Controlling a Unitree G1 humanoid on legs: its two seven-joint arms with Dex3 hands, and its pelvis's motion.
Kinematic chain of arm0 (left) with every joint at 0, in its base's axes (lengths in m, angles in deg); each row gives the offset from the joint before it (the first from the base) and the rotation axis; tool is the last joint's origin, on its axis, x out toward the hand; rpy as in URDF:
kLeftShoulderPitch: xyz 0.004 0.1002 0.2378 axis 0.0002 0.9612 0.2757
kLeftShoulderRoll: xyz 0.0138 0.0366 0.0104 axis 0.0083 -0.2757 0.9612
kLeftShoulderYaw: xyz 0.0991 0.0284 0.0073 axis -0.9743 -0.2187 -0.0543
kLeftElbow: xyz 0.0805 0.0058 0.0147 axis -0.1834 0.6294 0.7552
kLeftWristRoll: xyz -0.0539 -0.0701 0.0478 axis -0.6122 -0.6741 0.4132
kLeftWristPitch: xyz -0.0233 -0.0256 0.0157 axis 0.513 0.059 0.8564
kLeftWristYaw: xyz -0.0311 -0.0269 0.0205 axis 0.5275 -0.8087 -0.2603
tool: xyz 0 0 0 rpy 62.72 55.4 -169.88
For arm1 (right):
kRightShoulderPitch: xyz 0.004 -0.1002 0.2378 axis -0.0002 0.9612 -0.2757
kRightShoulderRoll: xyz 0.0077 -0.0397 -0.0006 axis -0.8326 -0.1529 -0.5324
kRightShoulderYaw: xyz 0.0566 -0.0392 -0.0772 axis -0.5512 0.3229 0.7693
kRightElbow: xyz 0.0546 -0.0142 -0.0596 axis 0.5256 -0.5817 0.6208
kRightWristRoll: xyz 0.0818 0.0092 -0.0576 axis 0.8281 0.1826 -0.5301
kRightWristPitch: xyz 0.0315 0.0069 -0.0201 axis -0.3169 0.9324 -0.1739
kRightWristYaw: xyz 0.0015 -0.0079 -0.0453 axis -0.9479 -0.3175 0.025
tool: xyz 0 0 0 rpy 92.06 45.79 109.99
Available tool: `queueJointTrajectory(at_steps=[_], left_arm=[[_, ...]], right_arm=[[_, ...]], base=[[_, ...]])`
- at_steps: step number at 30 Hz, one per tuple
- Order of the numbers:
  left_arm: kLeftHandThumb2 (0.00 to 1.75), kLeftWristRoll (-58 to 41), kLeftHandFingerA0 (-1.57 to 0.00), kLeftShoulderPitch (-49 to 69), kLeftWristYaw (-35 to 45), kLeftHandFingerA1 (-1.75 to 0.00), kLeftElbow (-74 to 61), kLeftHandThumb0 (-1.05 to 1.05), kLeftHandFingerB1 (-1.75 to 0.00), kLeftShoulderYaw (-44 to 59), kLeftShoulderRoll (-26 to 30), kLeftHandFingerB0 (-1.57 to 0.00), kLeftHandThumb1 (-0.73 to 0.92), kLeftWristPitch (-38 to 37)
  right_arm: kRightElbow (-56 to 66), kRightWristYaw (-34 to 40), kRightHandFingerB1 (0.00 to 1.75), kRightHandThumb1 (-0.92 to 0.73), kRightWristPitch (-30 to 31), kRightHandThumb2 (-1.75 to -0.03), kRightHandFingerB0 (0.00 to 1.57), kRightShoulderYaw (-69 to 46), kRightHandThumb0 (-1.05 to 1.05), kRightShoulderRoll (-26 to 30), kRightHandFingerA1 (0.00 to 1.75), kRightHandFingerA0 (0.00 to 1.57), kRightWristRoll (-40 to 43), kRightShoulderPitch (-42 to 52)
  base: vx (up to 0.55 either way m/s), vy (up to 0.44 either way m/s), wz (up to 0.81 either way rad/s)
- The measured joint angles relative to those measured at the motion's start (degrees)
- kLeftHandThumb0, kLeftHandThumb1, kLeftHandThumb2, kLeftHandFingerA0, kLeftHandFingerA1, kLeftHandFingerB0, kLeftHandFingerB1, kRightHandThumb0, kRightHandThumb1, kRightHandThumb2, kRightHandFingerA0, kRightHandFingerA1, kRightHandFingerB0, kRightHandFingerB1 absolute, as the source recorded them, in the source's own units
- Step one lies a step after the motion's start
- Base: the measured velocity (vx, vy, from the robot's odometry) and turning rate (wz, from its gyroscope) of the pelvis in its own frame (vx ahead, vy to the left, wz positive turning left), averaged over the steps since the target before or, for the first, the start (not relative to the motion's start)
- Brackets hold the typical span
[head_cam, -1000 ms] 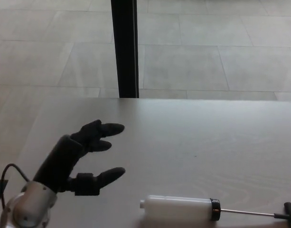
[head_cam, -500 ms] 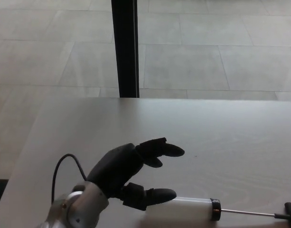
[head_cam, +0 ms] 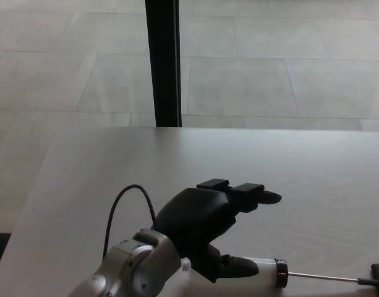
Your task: The robot uses its left hand to lift the air pump kept on the middle of the desk and use the right hand to compress the handle
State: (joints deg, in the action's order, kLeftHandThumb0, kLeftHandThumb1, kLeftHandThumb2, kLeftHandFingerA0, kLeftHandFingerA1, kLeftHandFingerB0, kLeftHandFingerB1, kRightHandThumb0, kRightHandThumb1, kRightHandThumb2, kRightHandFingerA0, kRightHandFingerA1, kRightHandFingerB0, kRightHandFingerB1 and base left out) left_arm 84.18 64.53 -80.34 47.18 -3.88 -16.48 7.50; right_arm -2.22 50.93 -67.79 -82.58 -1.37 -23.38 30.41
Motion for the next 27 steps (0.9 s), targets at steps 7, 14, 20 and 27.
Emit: queueJointTrajectory(at_steps=[7,14,20,27], left_arm=[[0.89,5.9,0.00,-2.4,0.5,-0.39,1.9,-0.79,-0.36,-4.8,-0.4,-0.06,0.42,3.1],[0.58,11.8,0.00,-4.0,1.4,-0.45,3.9,-0.87,-0.35,-8.9,-0.7,-0.10,0.52,6.8],[0.58,16.8,-0.05,-4.2,2.6,-0.59,4.6,-0.84,-0.42,-11.1,-1.0,-0.18,0.56,10.7],[0.58,21.9,-0.16,-3.8,3.9,-0.63,4.6,-0.80,-0.46,-12.7,-1.1,-0.26,0.58,15.0]], right_arm=[[-0.1,0.0,0.38,-0.91,0.0,-0.67,0.34,0.4,-0.78,0.0,0.69,0.73,0.0,-0.2],[-0.1,0.0,0.37,-0.92,0.0,-0.68,0.32,0.6,-0.74,0.0,0.69,0.72,0.0,-0.5],[0.1,0.1,0.36,-0.92,0.0,-0.69,0.32,0.6,-0.78,0.0,0.67,0.70,0.1,-0.7],[5.3,0.9,0.40,-0.92,2.4,-0.69,0.41,0.4,-0.74,-1.4,0.66,0.74,0.2,-0.3]], base=[[0.00,0.000,0.00],[0.00,0.000,0.00],[0.00,0.000,0.00],[0.00,0.000,0.00]])
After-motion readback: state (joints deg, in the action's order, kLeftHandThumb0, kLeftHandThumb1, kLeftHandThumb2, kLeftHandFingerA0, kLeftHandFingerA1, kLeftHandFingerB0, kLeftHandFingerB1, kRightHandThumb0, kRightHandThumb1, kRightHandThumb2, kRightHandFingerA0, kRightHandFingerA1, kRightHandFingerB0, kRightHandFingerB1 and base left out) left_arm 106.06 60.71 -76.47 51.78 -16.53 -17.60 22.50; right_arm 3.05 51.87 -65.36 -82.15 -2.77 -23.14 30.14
